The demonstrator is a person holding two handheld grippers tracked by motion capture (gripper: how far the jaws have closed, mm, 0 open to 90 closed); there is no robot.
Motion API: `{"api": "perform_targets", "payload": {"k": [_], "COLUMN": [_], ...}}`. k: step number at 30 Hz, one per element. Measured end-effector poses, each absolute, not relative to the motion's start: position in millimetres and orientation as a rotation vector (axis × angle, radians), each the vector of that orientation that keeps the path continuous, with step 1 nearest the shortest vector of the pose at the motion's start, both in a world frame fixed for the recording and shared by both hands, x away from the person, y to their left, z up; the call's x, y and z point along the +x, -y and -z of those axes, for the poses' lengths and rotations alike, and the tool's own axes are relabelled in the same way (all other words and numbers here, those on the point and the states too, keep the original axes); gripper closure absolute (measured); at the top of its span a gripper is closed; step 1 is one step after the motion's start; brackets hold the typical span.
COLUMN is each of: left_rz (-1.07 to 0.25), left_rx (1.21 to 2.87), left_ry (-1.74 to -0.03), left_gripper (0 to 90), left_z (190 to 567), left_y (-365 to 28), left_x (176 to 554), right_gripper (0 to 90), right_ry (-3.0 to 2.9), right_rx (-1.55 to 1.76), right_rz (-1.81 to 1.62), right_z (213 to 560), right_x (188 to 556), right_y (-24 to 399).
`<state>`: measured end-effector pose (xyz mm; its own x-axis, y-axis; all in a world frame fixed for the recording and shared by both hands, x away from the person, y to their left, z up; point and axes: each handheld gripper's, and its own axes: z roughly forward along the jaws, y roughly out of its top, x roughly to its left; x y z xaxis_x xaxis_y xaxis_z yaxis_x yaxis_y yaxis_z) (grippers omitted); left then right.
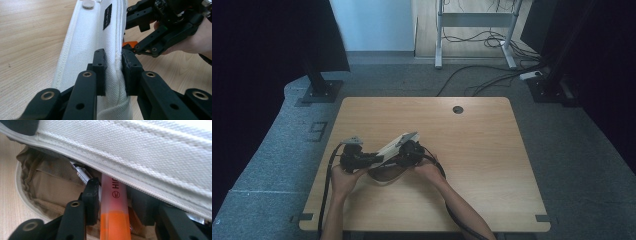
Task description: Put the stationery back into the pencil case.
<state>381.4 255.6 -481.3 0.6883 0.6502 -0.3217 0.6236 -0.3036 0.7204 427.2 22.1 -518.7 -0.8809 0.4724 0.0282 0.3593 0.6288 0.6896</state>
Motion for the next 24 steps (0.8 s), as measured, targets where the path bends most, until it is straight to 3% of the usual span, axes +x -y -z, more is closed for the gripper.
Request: {"api": "perform_targets", "payload": {"k": [6, 13, 24], "left_rz": [-0.037, -0.035, -0.032], "left_rx": [2.006, 2.004, 2.004], "left_ry": [-0.98, -0.98, -0.982], "left_gripper": [74.9, 74.9, 74.8], "left_z": [481.6, 481.7, 482.1], "left_y": [-255.8, -256.4, -256.5], "left_x": [381.5, 381.8, 381.9], "right_gripper": [50.8, 51.0, 59.8], "right_ry": [-2.68, -2.664, -2.652], "right_rx": [0.699, 0.718, 0.774], "right_rz": [-1.098, -1.126, -1.134], "right_z": [511.6, 502.2, 506.0], "right_x": [422.5, 413.4, 391.9], "right_y": [-13.9, 4.0, 37.2]}}
